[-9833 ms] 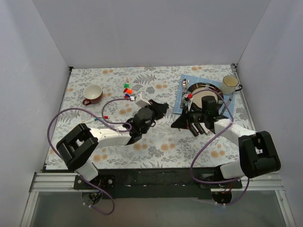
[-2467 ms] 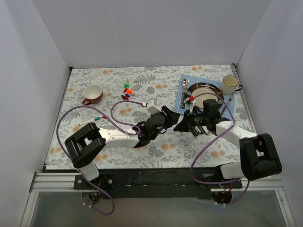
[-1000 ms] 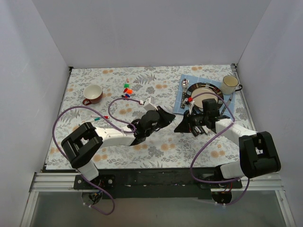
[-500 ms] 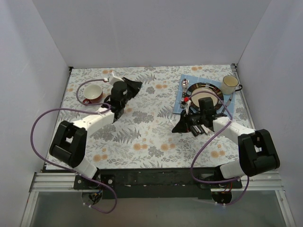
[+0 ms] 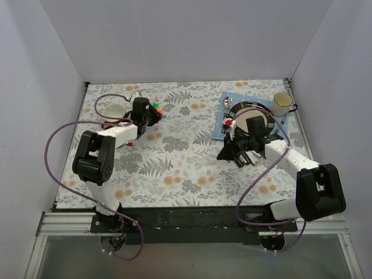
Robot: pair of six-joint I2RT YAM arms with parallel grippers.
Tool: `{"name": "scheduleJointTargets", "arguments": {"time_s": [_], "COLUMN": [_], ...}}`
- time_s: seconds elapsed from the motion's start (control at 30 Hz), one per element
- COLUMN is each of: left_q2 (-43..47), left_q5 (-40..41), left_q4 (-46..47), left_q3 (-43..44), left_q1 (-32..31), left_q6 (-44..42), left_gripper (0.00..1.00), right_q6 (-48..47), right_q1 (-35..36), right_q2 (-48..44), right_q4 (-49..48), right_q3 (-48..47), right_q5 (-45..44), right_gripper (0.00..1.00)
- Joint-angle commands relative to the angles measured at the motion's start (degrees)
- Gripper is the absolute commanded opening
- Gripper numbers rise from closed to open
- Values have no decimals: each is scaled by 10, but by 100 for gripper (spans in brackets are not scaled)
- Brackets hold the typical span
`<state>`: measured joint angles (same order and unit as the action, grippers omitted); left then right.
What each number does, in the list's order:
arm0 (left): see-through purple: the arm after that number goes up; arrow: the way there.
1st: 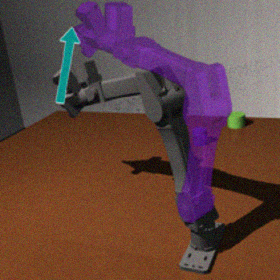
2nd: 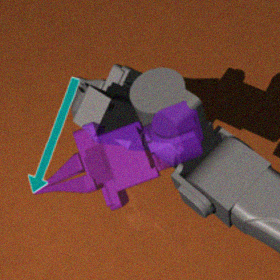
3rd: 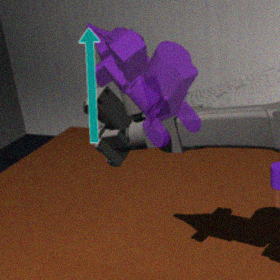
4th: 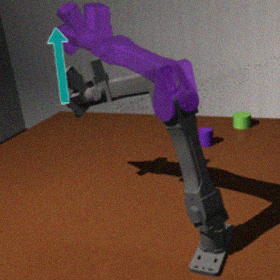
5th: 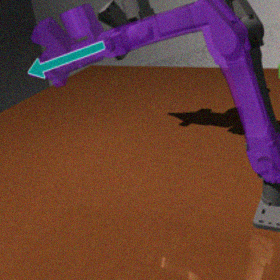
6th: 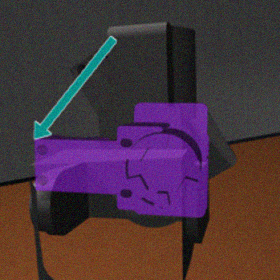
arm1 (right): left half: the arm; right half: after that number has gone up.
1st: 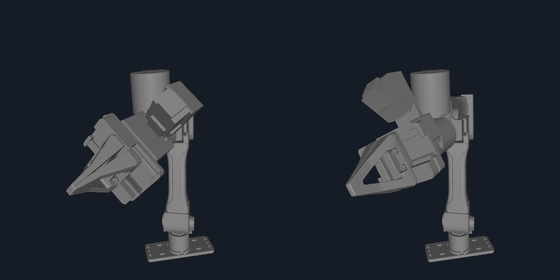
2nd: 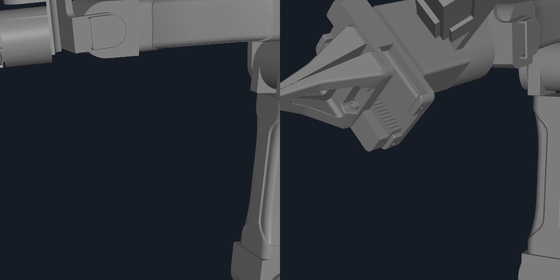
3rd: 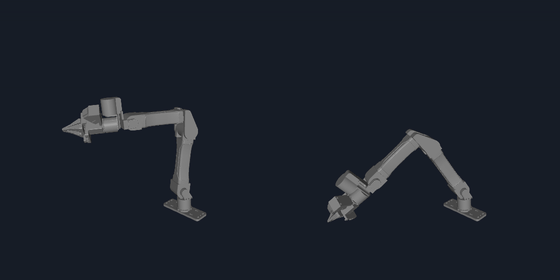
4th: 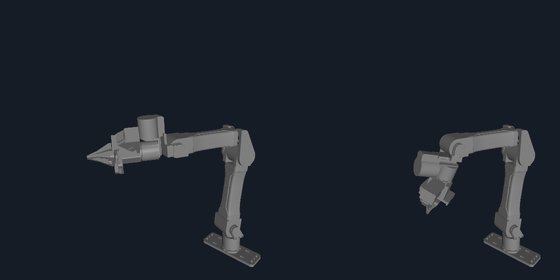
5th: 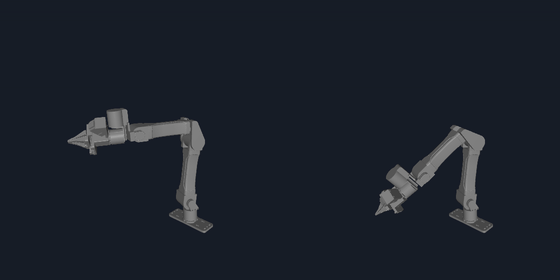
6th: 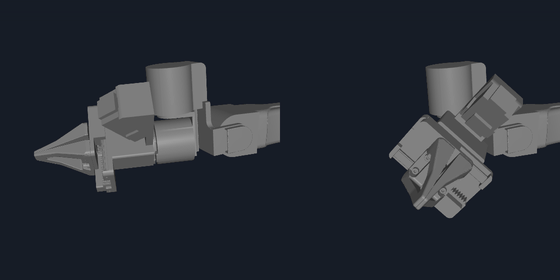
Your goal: Open the pen caps
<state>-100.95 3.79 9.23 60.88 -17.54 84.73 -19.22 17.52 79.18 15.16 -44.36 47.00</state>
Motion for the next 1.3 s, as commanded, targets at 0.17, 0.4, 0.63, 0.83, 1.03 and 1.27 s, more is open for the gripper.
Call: {"name": "scheduleJointTargets", "arguments": {"time_s": [0.17, 0.4, 0.63, 0.83, 1.03, 1.27], "left_q2": [-96, -113, -75, 12, 128, 266], "left_q5": [-3, 14, 26, -5, -63, -46], "left_q4": [-136, -149, -165, -186, -197, -227], "left_q3": [92, 102, 107, 102, 51, -42], "left_q1": [27, 29, 29, 30, 30, 32], "left_q6": [-92, -91, -98, -143, -187, -221], "left_gripper": [6, 33, 51, 68, 85, 97], "right_q6": [-55, -56, -59, -70, -71, -66], "right_q1": [-16, -26, -45, -55, -57, -64], "right_q2": [-29, -29, -17, 16, 53, 48], "right_q4": [35, 31, 29, 31, 53, 57], "right_q3": [-24, -24, -23, -27, -37, -35], "right_q5": [-60, -130, -234, -294, -305, -310], "right_gripper": [1, 1, 1, 7, 19, 39]}}
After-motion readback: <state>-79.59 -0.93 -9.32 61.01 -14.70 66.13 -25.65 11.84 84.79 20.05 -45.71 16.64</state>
